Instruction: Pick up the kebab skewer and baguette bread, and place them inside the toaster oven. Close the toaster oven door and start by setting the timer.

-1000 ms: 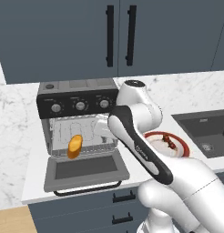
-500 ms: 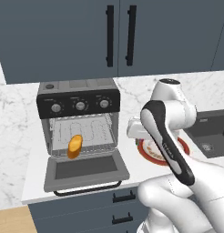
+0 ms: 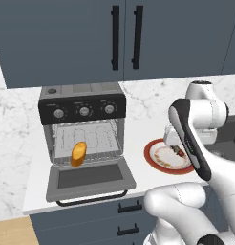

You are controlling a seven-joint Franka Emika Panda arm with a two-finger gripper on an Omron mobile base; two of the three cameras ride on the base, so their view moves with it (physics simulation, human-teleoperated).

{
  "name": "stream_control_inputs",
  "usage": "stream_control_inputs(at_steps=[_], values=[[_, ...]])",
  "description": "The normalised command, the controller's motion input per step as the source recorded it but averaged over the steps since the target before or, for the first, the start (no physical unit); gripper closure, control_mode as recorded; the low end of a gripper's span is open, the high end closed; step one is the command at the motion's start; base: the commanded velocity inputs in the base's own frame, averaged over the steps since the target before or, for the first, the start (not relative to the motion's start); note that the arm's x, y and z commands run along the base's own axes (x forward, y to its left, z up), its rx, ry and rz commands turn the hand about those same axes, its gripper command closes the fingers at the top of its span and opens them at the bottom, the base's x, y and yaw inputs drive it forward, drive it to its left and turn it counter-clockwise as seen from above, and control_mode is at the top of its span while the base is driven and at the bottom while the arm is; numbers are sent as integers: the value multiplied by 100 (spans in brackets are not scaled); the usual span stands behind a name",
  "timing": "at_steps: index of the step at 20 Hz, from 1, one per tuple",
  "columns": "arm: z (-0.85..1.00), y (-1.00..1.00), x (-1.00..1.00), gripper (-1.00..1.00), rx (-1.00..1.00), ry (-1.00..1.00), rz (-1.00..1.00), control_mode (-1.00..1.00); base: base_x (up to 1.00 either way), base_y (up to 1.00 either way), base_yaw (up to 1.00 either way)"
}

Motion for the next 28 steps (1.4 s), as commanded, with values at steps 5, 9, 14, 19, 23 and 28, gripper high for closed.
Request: stream_control_inputs(at_steps=[5,9,14,19,23,28], values=[[-39,-97,51,-100,-13,10,9,-100,0,0,0],[-59,-57,31,-100,-2,4,13,-100,0,0,0],[-42,-13,47,-100,0,1,2,-100,0,0,0],[-37,0,57,-100,2,0,0,-100,0,0,0],[-45,-7,46,-100,2,0,0,-100,0,0,0],[-39,-18,38,-100,0,0,0,-100,0,0,0]])
